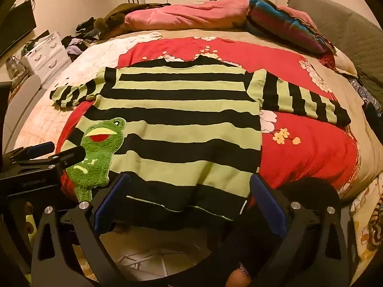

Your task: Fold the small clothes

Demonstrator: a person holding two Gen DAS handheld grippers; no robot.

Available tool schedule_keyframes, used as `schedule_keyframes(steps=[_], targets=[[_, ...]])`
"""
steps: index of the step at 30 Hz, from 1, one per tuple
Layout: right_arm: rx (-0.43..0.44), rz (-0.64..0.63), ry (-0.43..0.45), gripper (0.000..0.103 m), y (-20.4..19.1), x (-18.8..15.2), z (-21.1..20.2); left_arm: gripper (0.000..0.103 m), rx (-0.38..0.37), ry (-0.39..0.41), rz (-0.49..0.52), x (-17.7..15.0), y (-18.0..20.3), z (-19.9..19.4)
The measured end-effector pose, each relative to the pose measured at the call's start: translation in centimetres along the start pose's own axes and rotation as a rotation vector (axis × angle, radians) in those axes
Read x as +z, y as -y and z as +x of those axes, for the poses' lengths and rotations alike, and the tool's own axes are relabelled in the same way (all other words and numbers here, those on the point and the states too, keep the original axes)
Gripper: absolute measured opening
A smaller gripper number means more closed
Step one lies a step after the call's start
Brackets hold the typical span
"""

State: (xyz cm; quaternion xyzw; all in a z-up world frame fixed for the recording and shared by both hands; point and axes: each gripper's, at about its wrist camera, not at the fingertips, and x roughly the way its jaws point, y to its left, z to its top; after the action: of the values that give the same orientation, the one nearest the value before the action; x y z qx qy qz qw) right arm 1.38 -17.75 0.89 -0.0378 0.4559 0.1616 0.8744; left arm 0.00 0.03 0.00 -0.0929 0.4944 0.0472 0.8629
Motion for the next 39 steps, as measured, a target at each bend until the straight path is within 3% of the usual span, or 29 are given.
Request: schedule_keyframes(steps=[39], targets=[[0.003, -0.007, 0.0, 0.099, -0.05, -0.07, -0.04, 0.094, 0.015, 0.009, 0.009, -0.02, 0.03, -0.04]])
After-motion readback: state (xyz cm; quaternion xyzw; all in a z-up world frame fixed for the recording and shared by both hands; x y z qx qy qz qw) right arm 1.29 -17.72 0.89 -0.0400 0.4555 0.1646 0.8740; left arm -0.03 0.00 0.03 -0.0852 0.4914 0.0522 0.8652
